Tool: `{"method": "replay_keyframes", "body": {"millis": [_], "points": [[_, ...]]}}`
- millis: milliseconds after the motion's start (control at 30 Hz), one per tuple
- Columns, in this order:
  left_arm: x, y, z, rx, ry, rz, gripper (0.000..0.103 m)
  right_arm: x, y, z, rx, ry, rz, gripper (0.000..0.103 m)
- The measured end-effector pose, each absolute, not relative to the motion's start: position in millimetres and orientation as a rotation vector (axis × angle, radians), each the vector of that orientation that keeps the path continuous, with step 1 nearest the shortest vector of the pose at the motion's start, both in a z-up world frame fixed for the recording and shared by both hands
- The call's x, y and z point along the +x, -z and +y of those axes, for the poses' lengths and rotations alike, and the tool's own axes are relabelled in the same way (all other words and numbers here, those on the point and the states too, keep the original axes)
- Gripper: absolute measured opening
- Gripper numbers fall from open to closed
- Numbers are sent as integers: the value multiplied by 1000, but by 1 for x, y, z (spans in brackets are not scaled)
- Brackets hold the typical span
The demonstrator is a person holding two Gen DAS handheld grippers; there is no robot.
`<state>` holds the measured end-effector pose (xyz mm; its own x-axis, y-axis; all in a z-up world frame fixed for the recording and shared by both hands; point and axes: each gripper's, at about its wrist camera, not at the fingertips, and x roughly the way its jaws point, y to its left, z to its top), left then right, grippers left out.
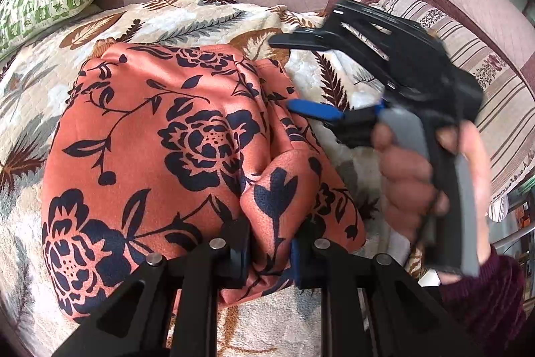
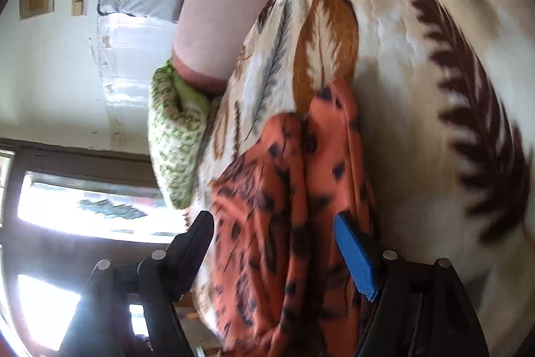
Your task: Fold small clothes
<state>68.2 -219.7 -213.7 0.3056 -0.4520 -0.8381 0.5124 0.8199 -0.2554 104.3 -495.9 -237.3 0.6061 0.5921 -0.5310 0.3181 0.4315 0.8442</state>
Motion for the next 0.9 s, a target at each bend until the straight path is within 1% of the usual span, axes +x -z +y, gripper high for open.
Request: {"method": "replay_keyframes", "body": {"millis": [167, 200, 267, 300, 333, 400, 567, 667, 800, 900], "points": [[64, 210, -221, 85, 640, 1078, 19, 139, 243, -487, 1100, -245, 962, 77], [64, 210, -222, 90, 642, 1075, 19, 144, 245, -484, 1084, -258, 964, 73], [63, 209, -223, 103, 642, 1071, 19, 155, 250, -475, 1038, -274, 1007, 58], [63, 209, -224, 105, 642, 1071, 19, 158, 250, -471, 991, -260, 1031, 40], [63, 208, -224, 103, 643, 1073, 19, 154, 248, -472, 963, -258, 1037, 29], [62, 206, -226, 91, 646, 1077, 19, 153, 240, -473, 950, -289, 1012, 18], [55, 192, -241, 103, 684, 1038, 19, 136, 205, -488, 909, -285, 896, 17], [52, 190, -254, 131, 704, 1027, 19, 127, 196, -502, 923, -278, 848, 17], [54, 208, -271, 173, 695, 1061, 19, 122, 204, -525, 929, -216, 848, 16], [55, 222, -275, 188, 682, 1072, 21, 126, 229, -540, 956, -179, 928, 16]]}}
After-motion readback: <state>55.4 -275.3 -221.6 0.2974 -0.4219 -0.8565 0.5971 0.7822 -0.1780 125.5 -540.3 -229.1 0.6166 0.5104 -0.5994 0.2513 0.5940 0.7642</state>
